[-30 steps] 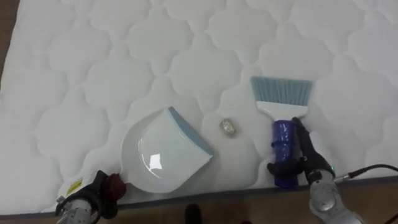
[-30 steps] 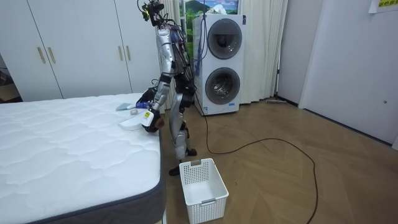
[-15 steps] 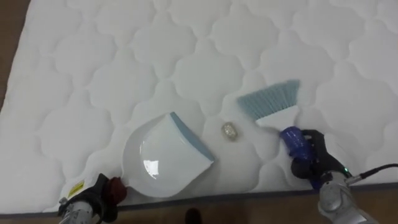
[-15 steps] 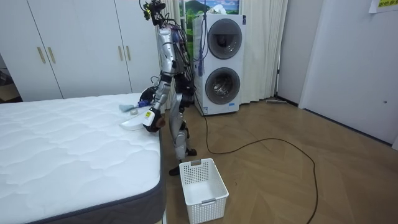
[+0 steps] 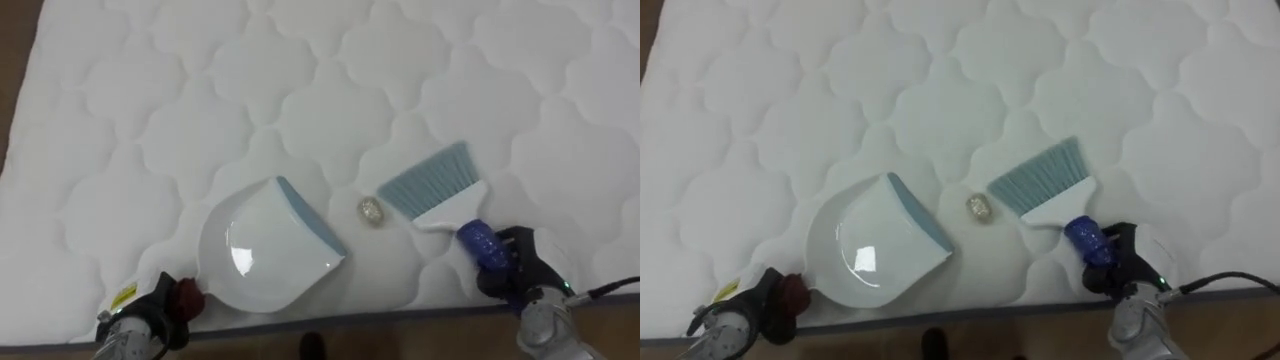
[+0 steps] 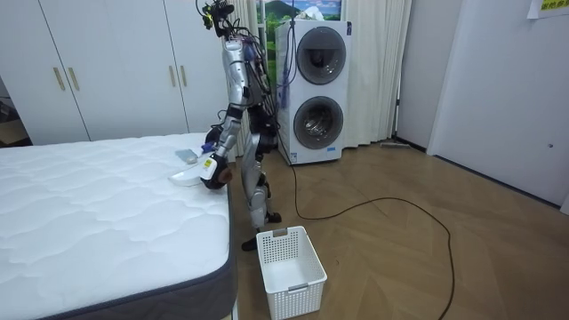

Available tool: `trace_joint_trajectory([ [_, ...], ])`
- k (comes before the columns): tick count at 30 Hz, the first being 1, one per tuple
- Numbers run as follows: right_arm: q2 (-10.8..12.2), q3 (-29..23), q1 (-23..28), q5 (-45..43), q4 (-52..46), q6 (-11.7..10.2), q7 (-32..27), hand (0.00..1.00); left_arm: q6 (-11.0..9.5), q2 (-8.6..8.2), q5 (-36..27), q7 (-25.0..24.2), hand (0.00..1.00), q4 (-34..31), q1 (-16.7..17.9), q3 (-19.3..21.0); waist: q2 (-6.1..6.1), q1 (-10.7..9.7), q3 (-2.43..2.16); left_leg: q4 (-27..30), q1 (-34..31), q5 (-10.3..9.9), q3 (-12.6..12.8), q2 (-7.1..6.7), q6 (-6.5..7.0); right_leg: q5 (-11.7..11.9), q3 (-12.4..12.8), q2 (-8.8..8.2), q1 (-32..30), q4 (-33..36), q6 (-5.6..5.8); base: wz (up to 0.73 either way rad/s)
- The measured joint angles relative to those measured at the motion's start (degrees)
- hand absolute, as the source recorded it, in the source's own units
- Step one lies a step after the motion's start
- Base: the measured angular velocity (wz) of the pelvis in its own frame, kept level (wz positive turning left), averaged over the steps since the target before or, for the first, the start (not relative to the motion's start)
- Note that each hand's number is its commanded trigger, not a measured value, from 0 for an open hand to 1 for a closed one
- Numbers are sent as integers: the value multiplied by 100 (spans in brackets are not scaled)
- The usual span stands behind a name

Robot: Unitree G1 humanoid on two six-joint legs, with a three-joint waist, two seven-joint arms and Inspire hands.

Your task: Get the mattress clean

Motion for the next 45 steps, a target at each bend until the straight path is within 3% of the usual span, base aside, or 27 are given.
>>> trace_joint_trajectory([
  [6, -1, -110, -37, 316, 186, 95, 141, 100, -6, 39, 3, 3, 100, -31, -14, 1, -77, 12, 1, 36, -33, 0, -3, -18, 2, -20, 18, -1, -40, 53, 22, 1],
  [9, -7, -120, -117, 372, 190, 174, 170, 100, -4, 170, 48, 12, 100, -173, -14, 2, -152, 12, -7, 75, -122, 1, -14, -18, 4, -21, 20, -2, -122, 81, 23, 2],
  [15, -169, -215, -316, 302, 442, 211, 266, 100, 39, 326, 514, 149, 100, -252, -142, 26, -185, 29, -6, 188, -243, -9, -11, -9, 45, -27, 9, -10, -231, 194, 33, 0],
  [18, -251, -397, -464, 290, 654, 300, 241, 100, 37, 375, 630, 228, 100, -251, -156, 41, -222, 46, 18, 209, -238, -9, -1, -1, 46, -26, 43, -9, -256, 254, 33, -5],
  [22, -613, -572, -602, 194, 682, 552, 239, 100, 73, 532, 706, 417, 100, -264, -153, 178, -368, 95, 107, 262, -299, -5, 26, 17, 50, -38, 95, -5, -379, 371, 20, -8],
  [27, -933, -578, -790, 94, 695, 731, 157, 100, 143, 543, 857, 667, 100, -265, -189, 214, -491, 150, 123, 367, -467, -7, 25, 53, 51, -27, 100, 18, -536, 390, -1, 0],
  [32, -956, -568, -1240, -523, 886, 863, 44, 100, 167, 545, 976, 812, 100, -227, -323, 207, -558, 211, 151, 439, -571, -10, 23, 89, 49, -13, 102, 47, -630, 481, -19, 0],
  [39, -1162, -459, -1399, -1716, 878, 1051, 30, 100, 214, 544, 1401, 950, 100, -163, -435, 207, -625, 346, 171, 460, -577, -8, 39, 95, 50, -6, 7, 5, -668, 558, -31, -1],
  [43, -1343, -178, -1569, -2638, 870, 1119, 41, 100, 326, 573, 1665, 1089, 100, -155, -591, 208, -773, 454, 243, 477, -587, -8, 112, 118, 49, 1, 64, 7, -748, 640, -43, -8],
  [45, -1389, -81, -1574, -3038, 846, 1163, 42, 100, 324, 577, 1807, 1159, 100, -172, -606, 210, -814, 503, 236, 525, -602, -17, 123, 142, 52, 5, -8, 2, -744, 644, -50, -2],
])
